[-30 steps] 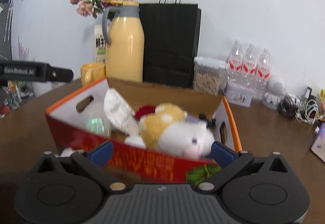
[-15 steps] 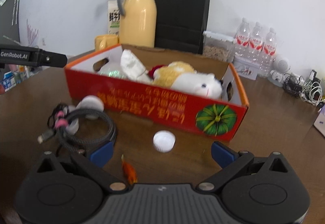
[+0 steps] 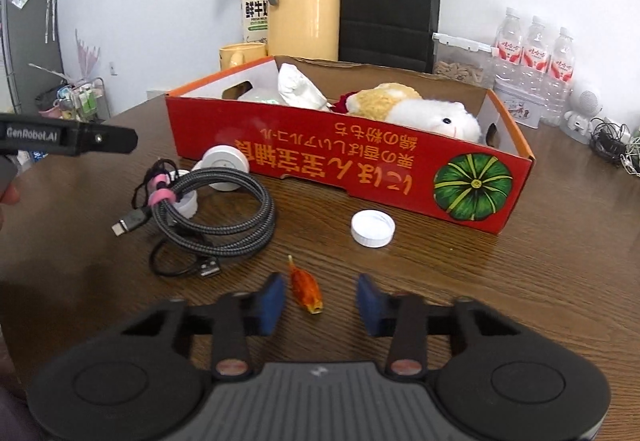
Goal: Organize objects
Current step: 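Grasp the orange tassel with the right tool while the left tool grasps the short black cable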
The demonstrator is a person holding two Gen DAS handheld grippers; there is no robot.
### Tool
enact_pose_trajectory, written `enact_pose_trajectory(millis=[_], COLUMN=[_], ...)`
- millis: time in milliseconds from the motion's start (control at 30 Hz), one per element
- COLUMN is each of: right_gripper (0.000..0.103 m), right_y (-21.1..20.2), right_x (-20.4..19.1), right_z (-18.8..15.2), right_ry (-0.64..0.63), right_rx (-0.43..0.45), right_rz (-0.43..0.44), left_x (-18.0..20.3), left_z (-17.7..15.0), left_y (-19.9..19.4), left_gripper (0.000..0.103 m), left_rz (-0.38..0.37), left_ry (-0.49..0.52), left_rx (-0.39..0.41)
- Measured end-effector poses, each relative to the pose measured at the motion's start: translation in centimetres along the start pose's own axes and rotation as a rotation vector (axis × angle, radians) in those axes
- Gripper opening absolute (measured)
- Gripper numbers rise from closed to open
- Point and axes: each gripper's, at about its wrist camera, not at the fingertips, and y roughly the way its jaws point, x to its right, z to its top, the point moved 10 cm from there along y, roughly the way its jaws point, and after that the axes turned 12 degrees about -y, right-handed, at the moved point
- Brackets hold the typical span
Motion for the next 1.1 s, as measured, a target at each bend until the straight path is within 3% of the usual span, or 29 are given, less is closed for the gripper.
enact_pose_trajectory(millis=[67,500,733,1100], right_gripper=[0.015,0.014,0.014,0.014], right_y=[-0.1,-1.3,-1.0,-1.3], right_x=[-0.3,0.9,1.8,3.0], right_z=[0.0,0.7,0.6,0.3], right_ry=[-0.009,-0.011,-0.041,-0.012], right_rx=[0.005,0.086,0.095,0.135], right_rz=[0.009,-0.003,-0.040,-0.086], left_x=[0.1,4.1,6.3,8.7], left_z=[-0.1,-4.3,-6.7,-7.9], left_y=[-0.3,-2.0,-0.8,1.2], left_gripper=[0.103,0.103,0.103,0.103], left_rz=[0.000,-0.064,-0.048,0.032], left_ry=[-0.003,0.015,-0.006,-0.009], left_rx=[-0.002,-0.084,-0.138,-0.118])
